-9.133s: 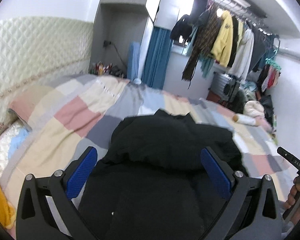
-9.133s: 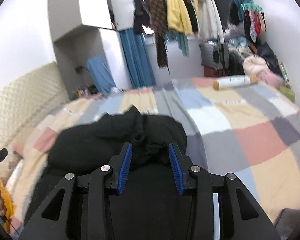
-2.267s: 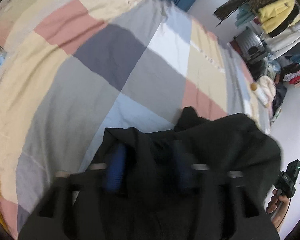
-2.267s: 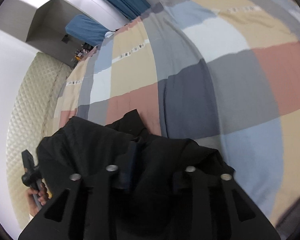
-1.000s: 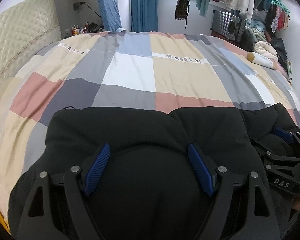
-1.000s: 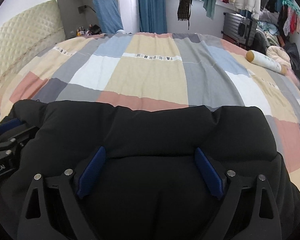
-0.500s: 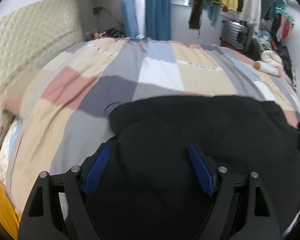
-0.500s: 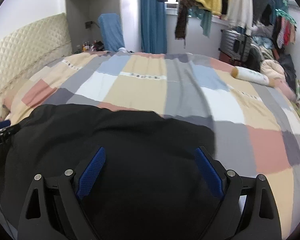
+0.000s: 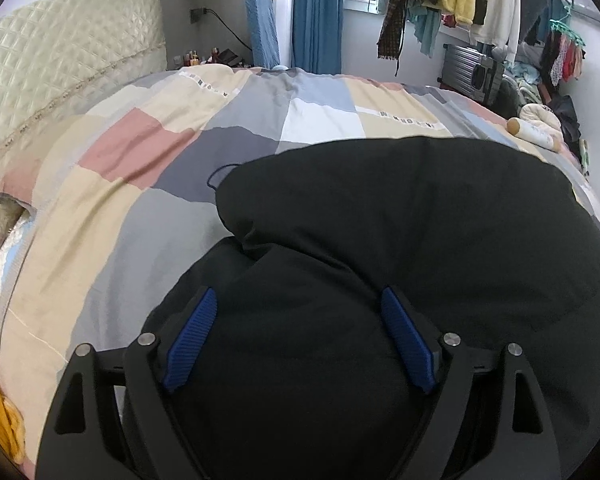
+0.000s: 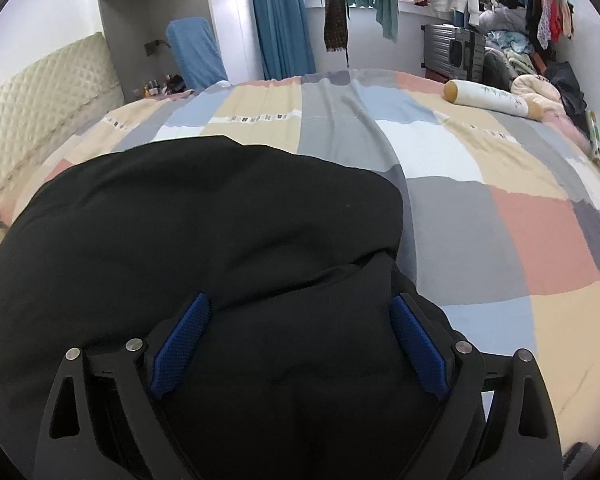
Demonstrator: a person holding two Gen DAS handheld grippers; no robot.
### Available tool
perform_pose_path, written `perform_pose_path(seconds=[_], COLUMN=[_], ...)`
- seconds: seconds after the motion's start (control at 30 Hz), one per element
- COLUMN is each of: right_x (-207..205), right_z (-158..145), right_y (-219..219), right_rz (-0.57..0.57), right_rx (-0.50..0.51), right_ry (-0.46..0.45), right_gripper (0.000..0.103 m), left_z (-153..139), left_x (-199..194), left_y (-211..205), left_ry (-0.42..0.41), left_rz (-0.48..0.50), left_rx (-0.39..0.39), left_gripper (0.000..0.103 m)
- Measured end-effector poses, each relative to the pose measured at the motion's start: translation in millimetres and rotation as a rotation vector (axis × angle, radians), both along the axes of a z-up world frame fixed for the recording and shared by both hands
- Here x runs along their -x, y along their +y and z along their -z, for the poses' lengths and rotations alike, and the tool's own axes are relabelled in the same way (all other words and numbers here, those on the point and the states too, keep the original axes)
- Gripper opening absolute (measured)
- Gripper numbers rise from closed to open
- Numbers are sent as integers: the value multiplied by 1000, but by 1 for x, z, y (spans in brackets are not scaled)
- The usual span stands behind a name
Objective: Fold large clothes
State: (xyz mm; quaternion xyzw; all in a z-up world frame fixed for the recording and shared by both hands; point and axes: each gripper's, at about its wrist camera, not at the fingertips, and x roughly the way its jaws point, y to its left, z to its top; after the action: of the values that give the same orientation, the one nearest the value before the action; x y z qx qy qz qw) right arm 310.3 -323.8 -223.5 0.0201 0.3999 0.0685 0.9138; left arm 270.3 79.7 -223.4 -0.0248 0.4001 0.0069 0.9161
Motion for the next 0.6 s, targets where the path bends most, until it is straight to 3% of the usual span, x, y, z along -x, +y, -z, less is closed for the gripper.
perform_pose_path(seconds=[0.17,0.3,0.43,0.6], right_x=[2,12,33,67], right_z=[3,-18,-66,-139], right_y=[3,3,-1,7], right_rz=[18,31,45,9], right_rx=[8,10,-73,-97], right_ry=[-7,-29,-116,-225], right_gripper=[93,93,95,98], left_z=[2,-13,-42,-113], left_x=[-1,-1,11,43], left_y=[1,4,5,-6], left_ry=[10,36,18,-84], left_rz=[0,-36,-38,-4], left_rx=[21,12,62,93], left_gripper=[85,89,93,98])
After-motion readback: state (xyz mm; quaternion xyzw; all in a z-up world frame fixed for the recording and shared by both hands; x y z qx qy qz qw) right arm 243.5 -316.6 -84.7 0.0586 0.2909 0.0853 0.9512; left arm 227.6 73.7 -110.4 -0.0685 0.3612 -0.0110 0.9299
